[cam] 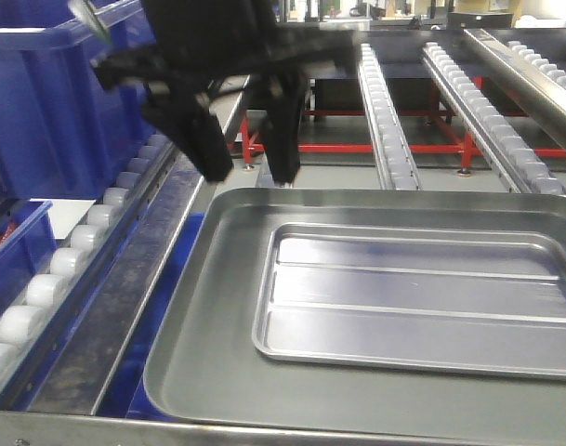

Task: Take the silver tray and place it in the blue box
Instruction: 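Lower both grippers onto the edges of the small silver tray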

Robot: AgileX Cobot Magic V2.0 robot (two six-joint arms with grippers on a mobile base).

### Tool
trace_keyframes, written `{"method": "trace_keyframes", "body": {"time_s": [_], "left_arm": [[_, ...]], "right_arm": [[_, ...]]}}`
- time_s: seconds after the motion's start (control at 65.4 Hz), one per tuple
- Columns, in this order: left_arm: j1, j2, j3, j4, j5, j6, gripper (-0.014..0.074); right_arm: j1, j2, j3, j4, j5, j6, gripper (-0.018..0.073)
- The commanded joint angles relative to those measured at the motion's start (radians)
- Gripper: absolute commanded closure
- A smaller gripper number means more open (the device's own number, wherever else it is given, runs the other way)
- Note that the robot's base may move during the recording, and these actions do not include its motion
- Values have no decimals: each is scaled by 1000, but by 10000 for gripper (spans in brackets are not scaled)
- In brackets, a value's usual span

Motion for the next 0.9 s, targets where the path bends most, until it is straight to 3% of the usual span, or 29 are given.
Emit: {"method": "trace_keyframes", "body": {"time_s": [0.0,0.275,0.886], "left_arm": [[-4,-20,-38,11,-23,-57,344],[-4,55,-39,15,-36,-105,343],[-4,131,-39,19,-111,-126,344]], "right_arm": [[1,12,-37,6,-53,5,70],[1,94,-37,5,-72,7,70],[1,262,-37,5,-142,7,70]]}}
